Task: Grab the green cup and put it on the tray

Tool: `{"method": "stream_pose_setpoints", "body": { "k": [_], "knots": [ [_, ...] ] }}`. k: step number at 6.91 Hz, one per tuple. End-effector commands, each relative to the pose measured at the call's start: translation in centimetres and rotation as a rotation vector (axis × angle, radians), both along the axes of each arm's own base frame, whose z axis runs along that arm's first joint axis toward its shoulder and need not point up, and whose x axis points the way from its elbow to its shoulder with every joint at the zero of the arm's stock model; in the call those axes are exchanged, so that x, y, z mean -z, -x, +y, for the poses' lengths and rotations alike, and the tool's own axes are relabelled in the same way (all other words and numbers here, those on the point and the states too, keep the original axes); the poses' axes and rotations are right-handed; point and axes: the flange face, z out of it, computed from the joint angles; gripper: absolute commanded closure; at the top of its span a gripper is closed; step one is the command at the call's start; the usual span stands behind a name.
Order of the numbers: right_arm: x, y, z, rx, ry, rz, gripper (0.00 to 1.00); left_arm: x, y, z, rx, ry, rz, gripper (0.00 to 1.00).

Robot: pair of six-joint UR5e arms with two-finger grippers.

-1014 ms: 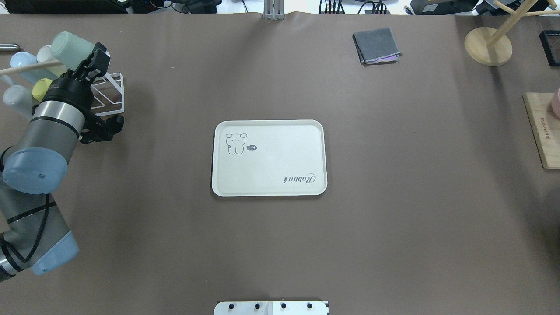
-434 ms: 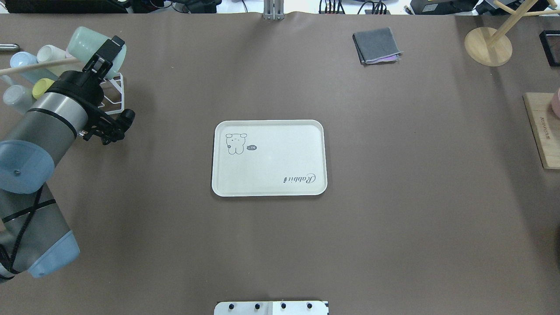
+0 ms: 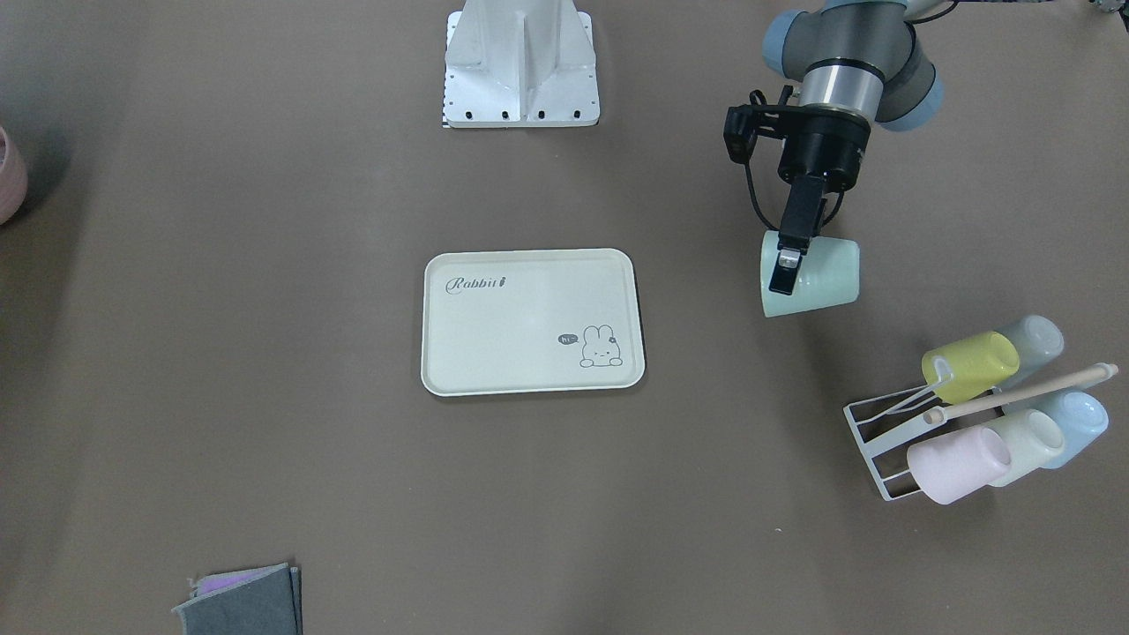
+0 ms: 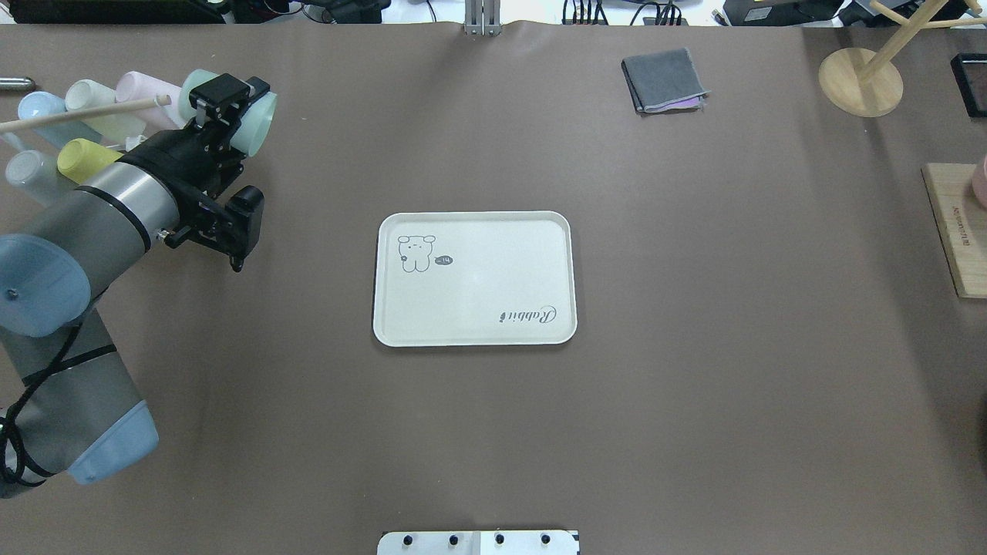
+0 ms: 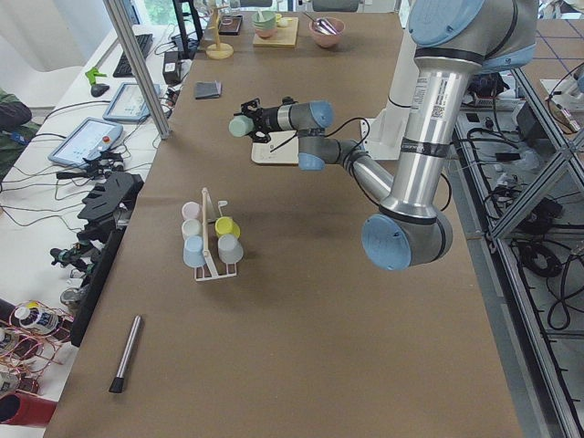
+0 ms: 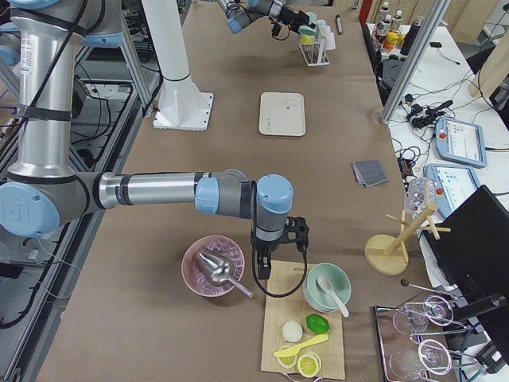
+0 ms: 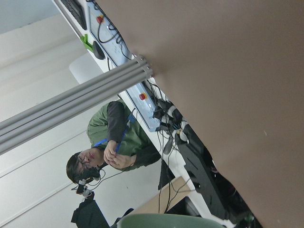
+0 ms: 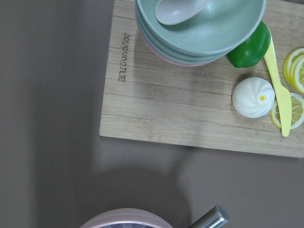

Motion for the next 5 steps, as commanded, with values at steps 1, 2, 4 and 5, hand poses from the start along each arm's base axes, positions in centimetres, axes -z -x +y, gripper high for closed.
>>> {"method": "stream_pose_setpoints", "body": {
  "k": [1, 2, 4, 5],
  "knots": [
    [0.1, 0.1, 0.0, 0.001, -0.003, -0.006, 0.00, 1.6, -2.1, 0.5, -0.164, 0.098, 0.326, 0.52],
    [0.0, 0.1, 0.1, 0.001, 0.001, -0.006, 0.00, 1.7, -3.3, 0.2, -0.219, 0.147, 0.461, 0.52],
    [0.2, 0.0, 0.1, -0.001, -0.003, -0.007, 0.00, 3.5, -5.1, 1.0, -0.284, 0.288, 0.669, 0.52],
    [0.4, 0.0, 0.1, -0.001, -0.005, -0.012, 0.00, 4.1, -6.5, 1.5, -0.310, 0.357, 0.744, 0.53]
  ]
}}
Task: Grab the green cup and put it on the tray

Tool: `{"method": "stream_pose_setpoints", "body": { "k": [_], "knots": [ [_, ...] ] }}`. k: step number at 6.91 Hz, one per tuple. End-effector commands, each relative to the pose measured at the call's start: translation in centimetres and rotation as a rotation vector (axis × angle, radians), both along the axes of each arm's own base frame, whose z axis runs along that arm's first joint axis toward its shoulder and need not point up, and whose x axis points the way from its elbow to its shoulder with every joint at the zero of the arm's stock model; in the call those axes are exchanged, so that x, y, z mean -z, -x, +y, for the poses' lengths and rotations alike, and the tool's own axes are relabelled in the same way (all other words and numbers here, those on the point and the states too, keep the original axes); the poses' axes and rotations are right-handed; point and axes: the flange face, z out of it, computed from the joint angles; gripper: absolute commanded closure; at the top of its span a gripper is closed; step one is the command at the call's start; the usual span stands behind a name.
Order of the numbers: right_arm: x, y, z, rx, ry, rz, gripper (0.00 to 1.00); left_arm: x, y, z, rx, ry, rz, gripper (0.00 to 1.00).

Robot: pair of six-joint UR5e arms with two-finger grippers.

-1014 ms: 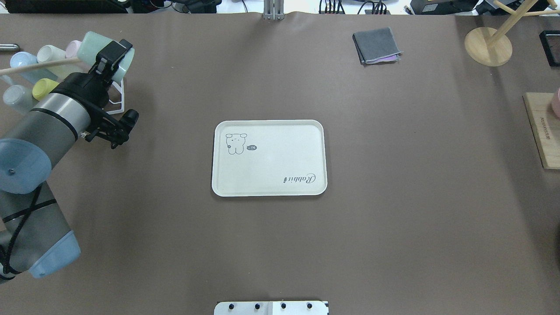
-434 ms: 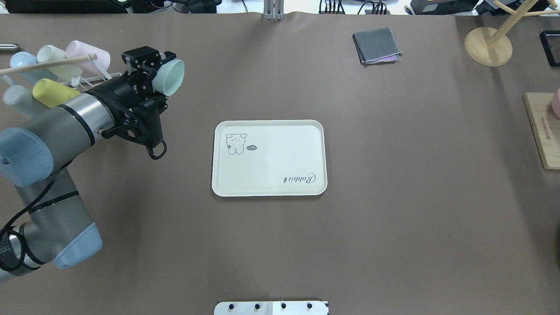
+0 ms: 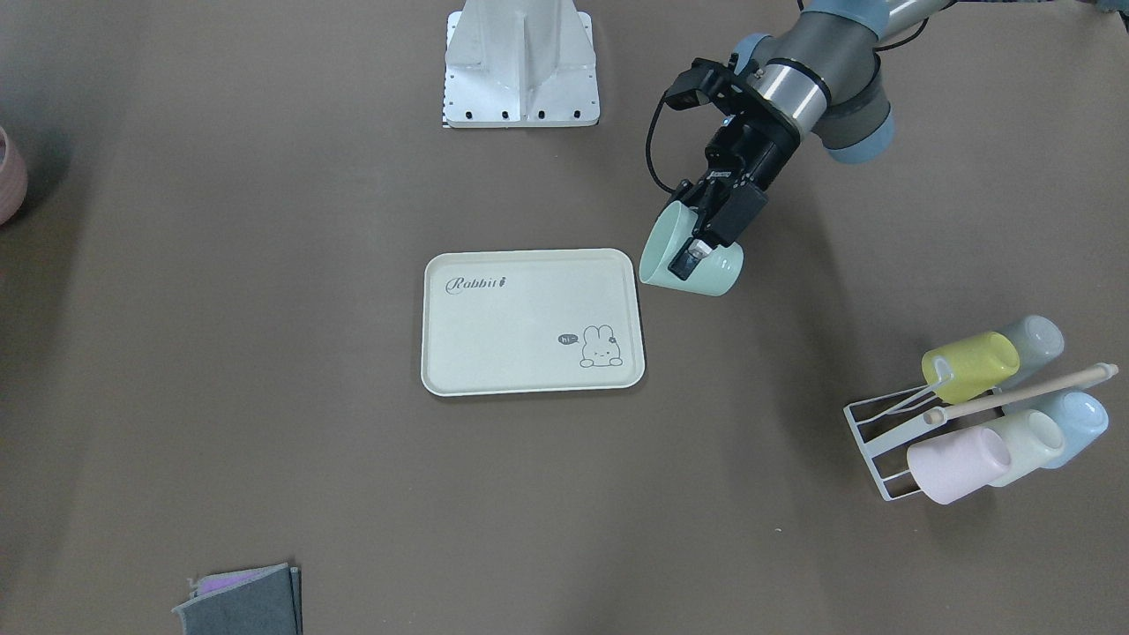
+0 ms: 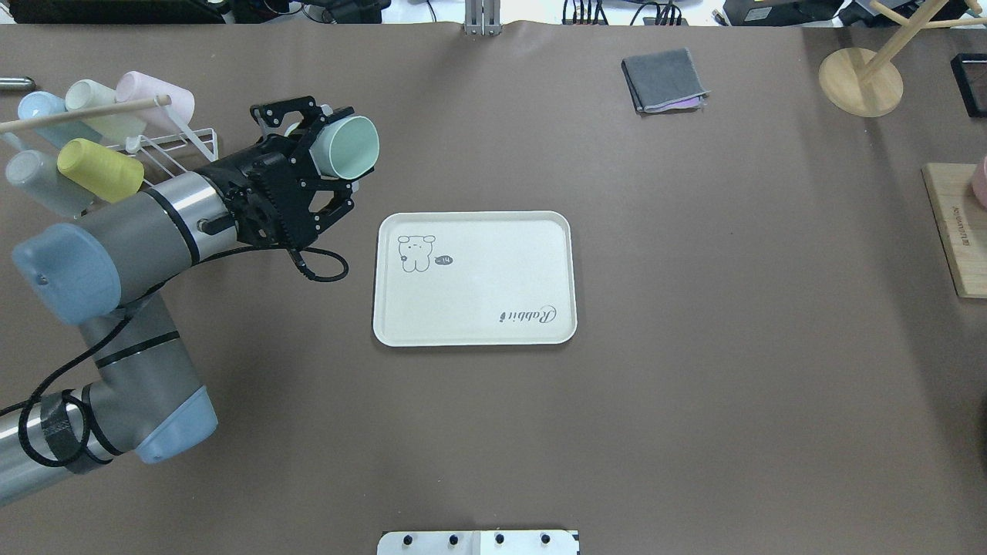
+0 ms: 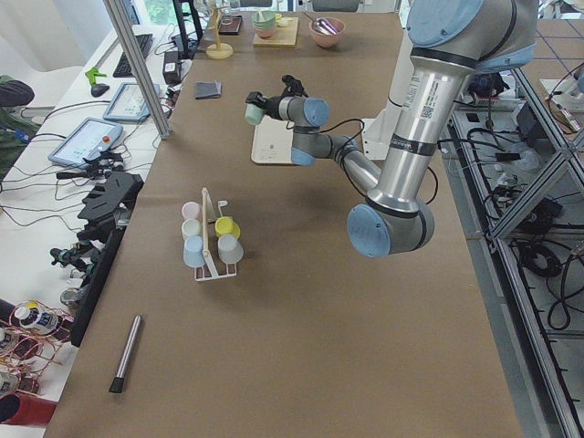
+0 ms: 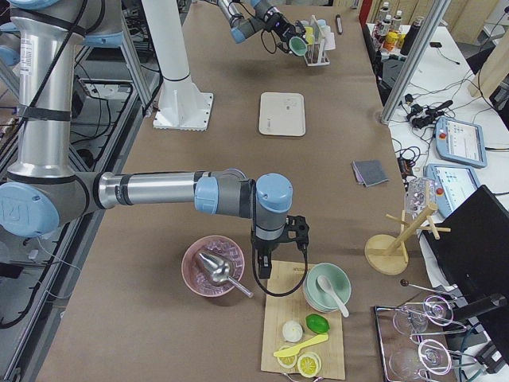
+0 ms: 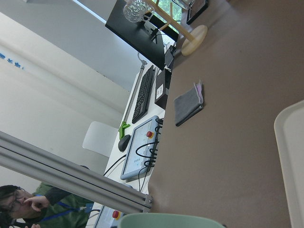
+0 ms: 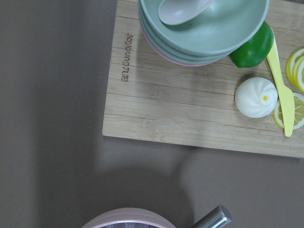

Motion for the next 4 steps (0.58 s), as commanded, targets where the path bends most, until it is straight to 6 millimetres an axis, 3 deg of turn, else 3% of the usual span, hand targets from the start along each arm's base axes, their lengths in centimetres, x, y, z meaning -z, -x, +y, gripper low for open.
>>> {"method": "stream_pose_setpoints", "body": {
  "k": [1, 4],
  "knots": [
    [0.8, 0.0, -0.1, -0.001, -0.013, -0.008, 0.00, 0.6, -3.4, 0.9, -0.095, 0.183, 0.171, 0.53],
    [1.2, 0.1, -0.1, 0.000, -0.020, -0.010, 0.00, 1.3, -9.5, 0.7, -0.196, 0.447, 0.361, 0.52]
  ]
}}
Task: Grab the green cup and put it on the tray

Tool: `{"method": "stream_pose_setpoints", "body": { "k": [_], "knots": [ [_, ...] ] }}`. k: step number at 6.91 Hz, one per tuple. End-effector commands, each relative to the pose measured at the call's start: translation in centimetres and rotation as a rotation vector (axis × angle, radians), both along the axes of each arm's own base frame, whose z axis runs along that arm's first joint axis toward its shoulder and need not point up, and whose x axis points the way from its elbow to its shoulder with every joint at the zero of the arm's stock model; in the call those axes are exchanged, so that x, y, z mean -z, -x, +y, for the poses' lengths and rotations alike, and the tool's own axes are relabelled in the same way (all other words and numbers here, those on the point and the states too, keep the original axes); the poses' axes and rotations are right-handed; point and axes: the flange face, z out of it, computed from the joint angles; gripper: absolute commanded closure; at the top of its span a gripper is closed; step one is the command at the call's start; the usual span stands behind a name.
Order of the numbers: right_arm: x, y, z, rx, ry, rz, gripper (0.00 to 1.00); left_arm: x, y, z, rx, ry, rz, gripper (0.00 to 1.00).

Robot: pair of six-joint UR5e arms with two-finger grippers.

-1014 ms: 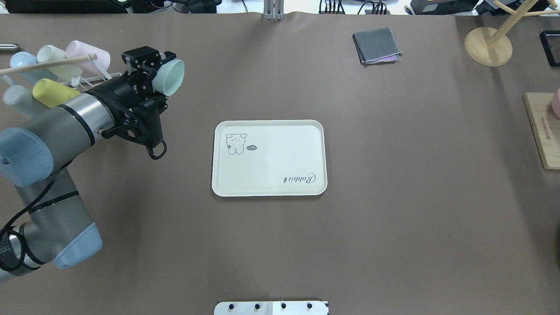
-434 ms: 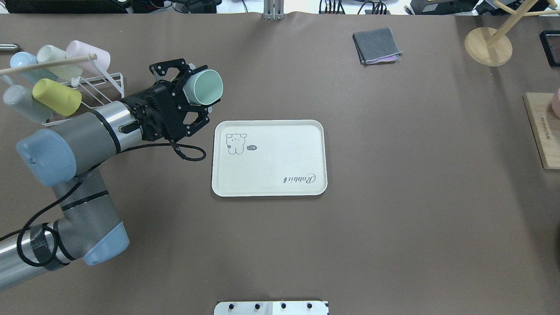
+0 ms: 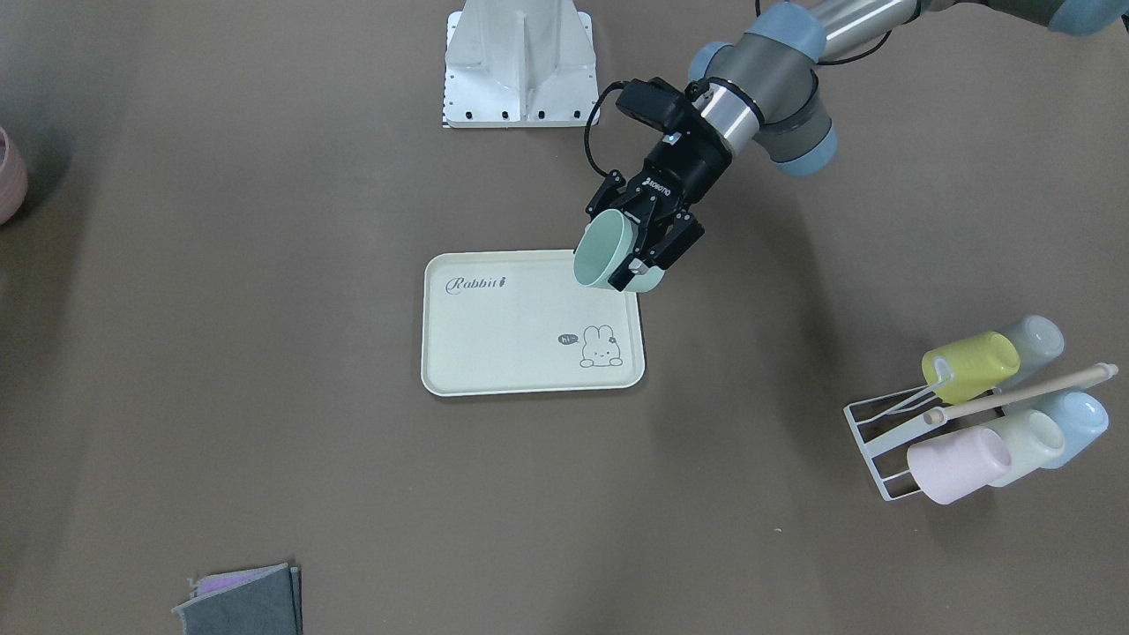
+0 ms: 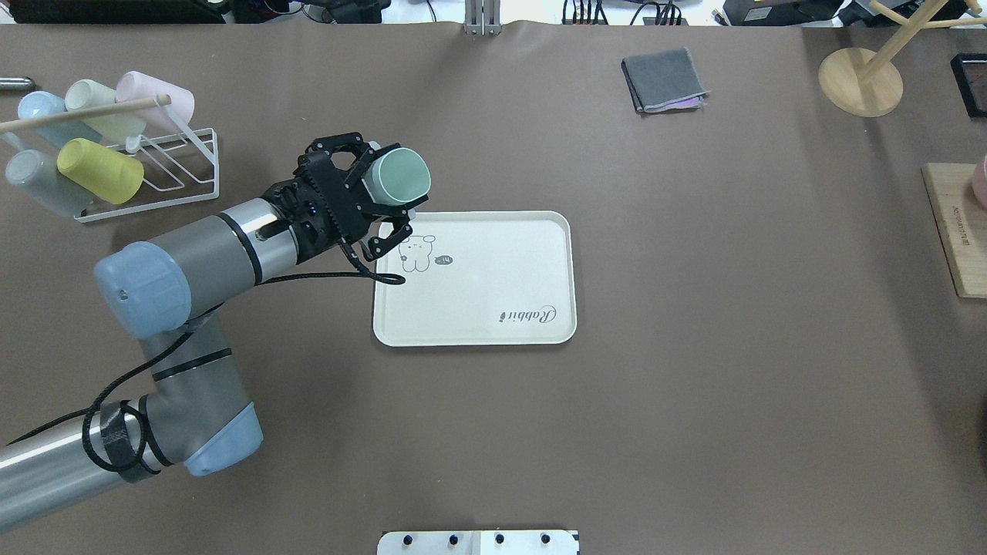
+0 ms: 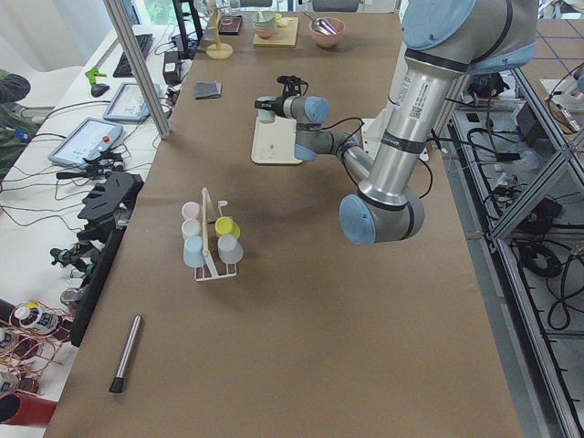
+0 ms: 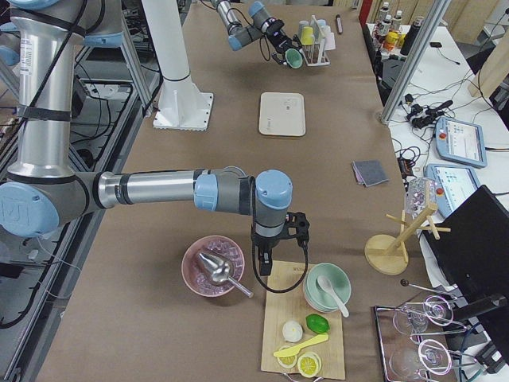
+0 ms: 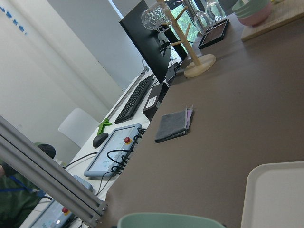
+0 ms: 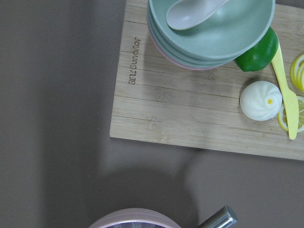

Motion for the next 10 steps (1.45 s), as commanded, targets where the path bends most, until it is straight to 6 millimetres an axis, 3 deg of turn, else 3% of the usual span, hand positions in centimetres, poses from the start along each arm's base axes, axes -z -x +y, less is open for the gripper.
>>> {"method": "stream_pose_setpoints", "body": {
  "k": [1, 2, 3, 7, 10],
  "knots": [
    [0.0, 0.0, 0.0, 0.001, -0.001, 0.001, 0.00, -0.2, -4.8, -0.6, -0.065, 0.186, 0.100, 0.52],
    [0.2, 0.0, -0.2, 0.000, -0.009, 0.001, 0.00, -0.6, -7.2, -0.6, -0.084, 0.225, 0.097, 0.55],
    [0.1, 0.0, -0.1, 0.000, -0.005, 0.001, 0.00, -0.2, -8.2, -1.0, -0.086, 0.240, 0.107, 0.61],
    [-0.5, -0.1, 0.0, 0.002, 0.004, 0.018, 0.00, 0.4, -13.6, -3.6, -0.087, 0.255, 0.064, 0.61],
    [-0.5, -0.1, 0.0, 0.002, 0.005, 0.018, 0.00, -0.7, -16.7, -1.4, -0.182, 0.270, 0.024, 0.62]
  ]
}}
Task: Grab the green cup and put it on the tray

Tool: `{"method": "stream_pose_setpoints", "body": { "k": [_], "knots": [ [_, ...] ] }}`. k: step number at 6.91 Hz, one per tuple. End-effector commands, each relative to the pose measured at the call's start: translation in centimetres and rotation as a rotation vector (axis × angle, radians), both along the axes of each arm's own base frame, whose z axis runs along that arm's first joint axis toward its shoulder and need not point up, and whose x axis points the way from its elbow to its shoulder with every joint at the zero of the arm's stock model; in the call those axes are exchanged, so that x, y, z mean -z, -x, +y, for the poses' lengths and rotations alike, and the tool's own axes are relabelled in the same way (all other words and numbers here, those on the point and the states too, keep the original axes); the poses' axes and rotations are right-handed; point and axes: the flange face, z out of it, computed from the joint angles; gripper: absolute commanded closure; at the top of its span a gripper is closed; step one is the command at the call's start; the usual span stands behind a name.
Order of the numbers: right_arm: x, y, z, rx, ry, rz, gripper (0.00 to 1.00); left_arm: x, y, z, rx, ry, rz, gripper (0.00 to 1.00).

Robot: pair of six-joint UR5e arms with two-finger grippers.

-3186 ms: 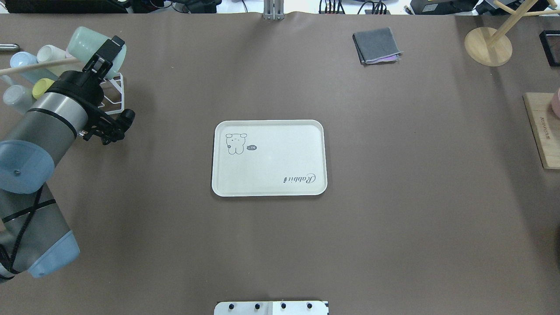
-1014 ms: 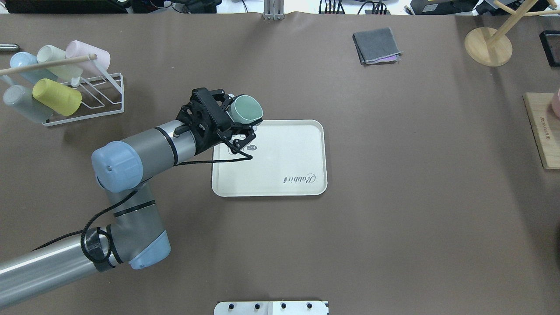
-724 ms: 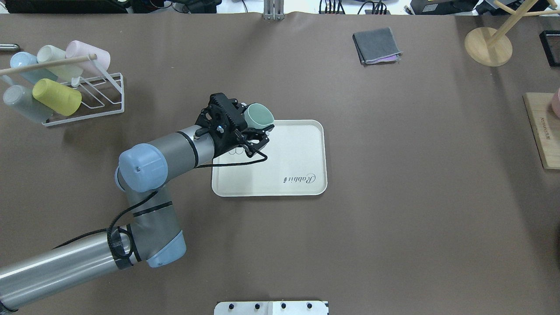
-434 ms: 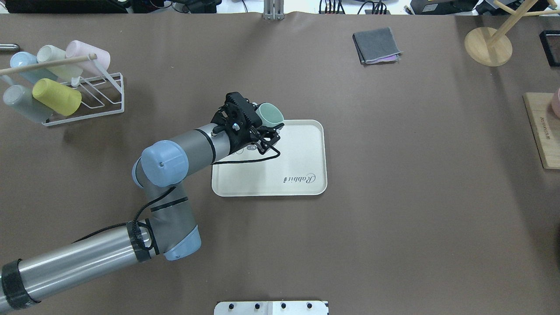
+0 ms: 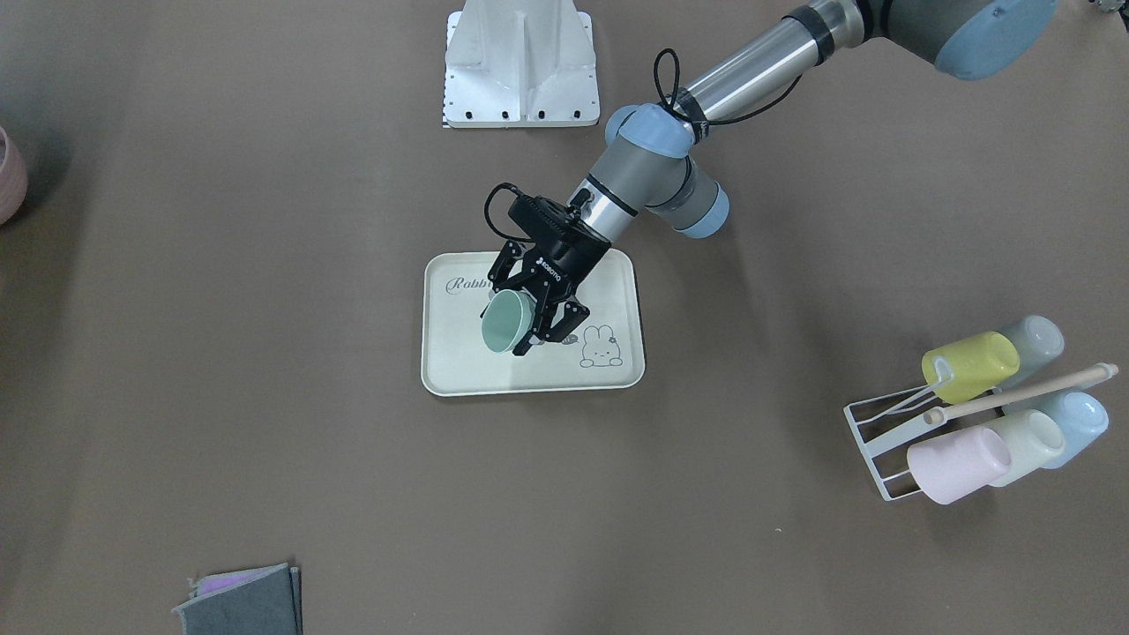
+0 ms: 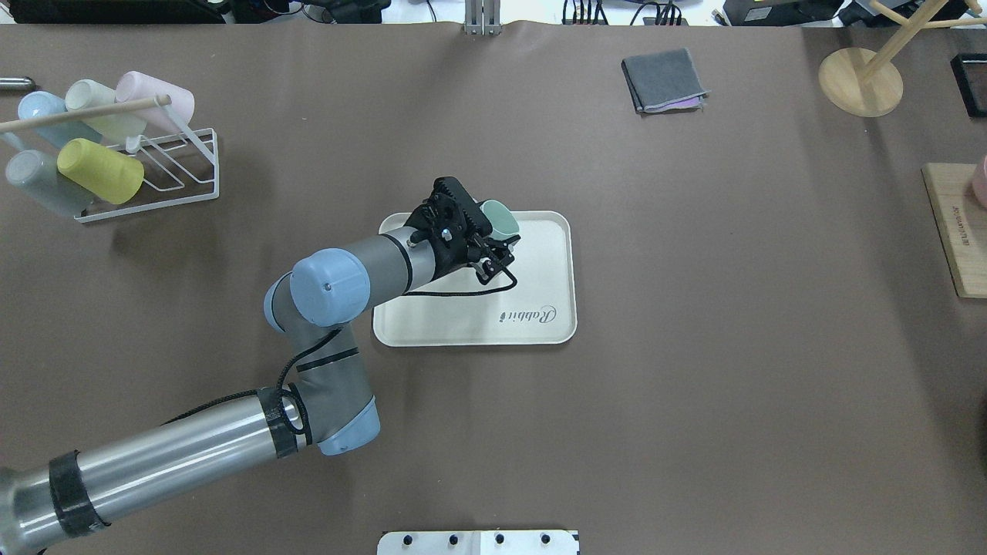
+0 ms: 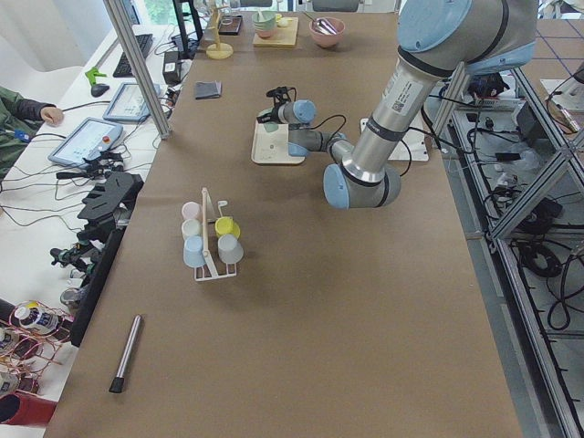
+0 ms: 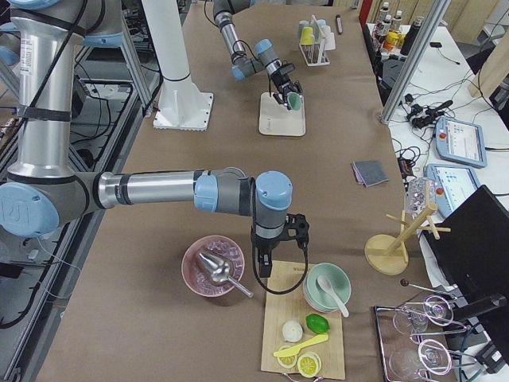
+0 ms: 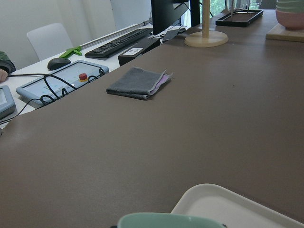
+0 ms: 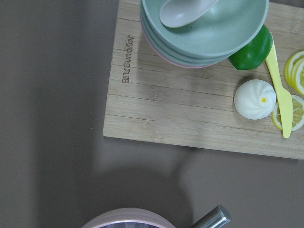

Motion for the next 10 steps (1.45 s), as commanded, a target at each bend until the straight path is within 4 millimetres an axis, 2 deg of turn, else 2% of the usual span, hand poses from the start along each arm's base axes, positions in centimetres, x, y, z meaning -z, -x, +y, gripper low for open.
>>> {"method": "stream_pose_setpoints", "body": {
  "k": [1, 4, 6, 9, 10],
  "knots": [
    [0.0, 0.0, 0.0, 0.000, 0.003, 0.000, 0.00, -0.1, -1.4, 1.4, -0.073, -0.004, 0.003, 0.57],
    [0.0, 0.0, 0.0, 0.000, 0.003, -0.001, 0.00, -0.3, 0.1, 2.9, -0.121, -0.080, 0.139, 0.57],
    [0.0, 0.0, 0.0, 0.000, 0.003, 0.000, 0.00, -2.9, 2.2, 3.2, -0.075, -0.128, 0.235, 0.57],
    [-0.1, 0.0, 0.0, 0.000, 0.003, -0.001, 0.00, -5.3, 1.2, 3.0, -0.069, -0.126, 0.240, 0.57],
    [-0.2, 0.0, 0.0, 0.000, 0.006, 0.000, 0.00, -4.6, 1.1, 3.0, -0.071, -0.129, 0.249, 0.57]
  ]
}}
